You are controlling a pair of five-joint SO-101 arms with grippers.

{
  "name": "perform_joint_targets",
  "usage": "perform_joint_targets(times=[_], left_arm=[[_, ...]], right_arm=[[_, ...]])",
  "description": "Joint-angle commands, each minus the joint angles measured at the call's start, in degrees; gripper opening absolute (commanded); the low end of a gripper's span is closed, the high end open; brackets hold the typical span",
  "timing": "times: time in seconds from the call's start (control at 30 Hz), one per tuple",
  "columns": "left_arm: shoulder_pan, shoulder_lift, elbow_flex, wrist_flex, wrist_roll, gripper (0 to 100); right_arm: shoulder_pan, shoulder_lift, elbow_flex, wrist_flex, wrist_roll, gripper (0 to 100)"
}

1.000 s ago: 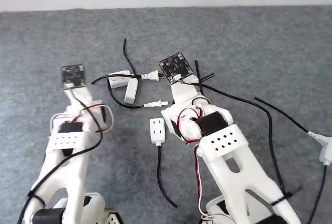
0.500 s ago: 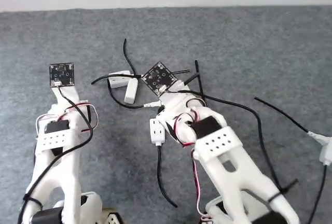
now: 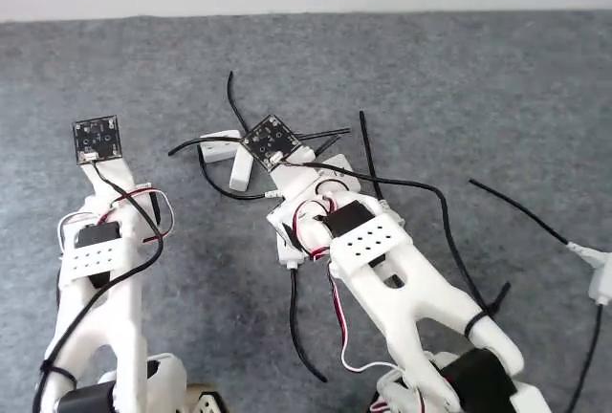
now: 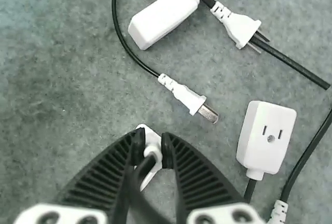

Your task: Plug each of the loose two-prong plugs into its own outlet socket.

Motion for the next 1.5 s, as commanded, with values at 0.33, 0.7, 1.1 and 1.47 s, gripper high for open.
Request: perform_joint_targets(times=[0.33, 0.7, 1.1, 1.47], left_arm=[[-0.26, -1.14, -2.42, -1.67, 0.35, 1], [-0.26, -1.05, -2.42, -1.76, 0.35, 1], [-0.26, -1.05, -2.42, -1.76, 0.35, 1], [-0.18, -1.05, -2.42, -1.85, 0.35, 1]], right_arm=[[-0.75, 0.75, -2.90, 2.42, 13.36, 0.8], [-1.89, 0.48, -3.08, 2.15, 14.51, 0.8], [-1.98, 0.75, -5.10, 2.15, 14.86, 0.8], [-4.35, 0.75, -5.19, 2.15, 15.03, 0.8]])
